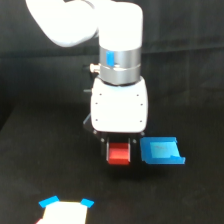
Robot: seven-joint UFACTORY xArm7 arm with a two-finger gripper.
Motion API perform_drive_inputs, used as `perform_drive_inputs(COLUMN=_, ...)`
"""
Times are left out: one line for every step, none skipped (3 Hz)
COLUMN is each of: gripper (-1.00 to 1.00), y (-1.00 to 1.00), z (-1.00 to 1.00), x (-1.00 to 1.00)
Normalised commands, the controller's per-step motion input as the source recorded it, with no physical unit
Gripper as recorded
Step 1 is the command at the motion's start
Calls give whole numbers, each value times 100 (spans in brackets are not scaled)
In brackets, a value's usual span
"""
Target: Pick up the red object from the table
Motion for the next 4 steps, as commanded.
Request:
perform_drive_inputs(gripper=-100, y=100, z=100, x=5)
perform_drive_inputs(gripper=-100, y=28, z=100, x=92)
perform_drive_inputs(gripper=-67, y=-100, z=100, x=-66)
perform_drive_inputs(gripper=-100, y=-20, z=65, x=-35)
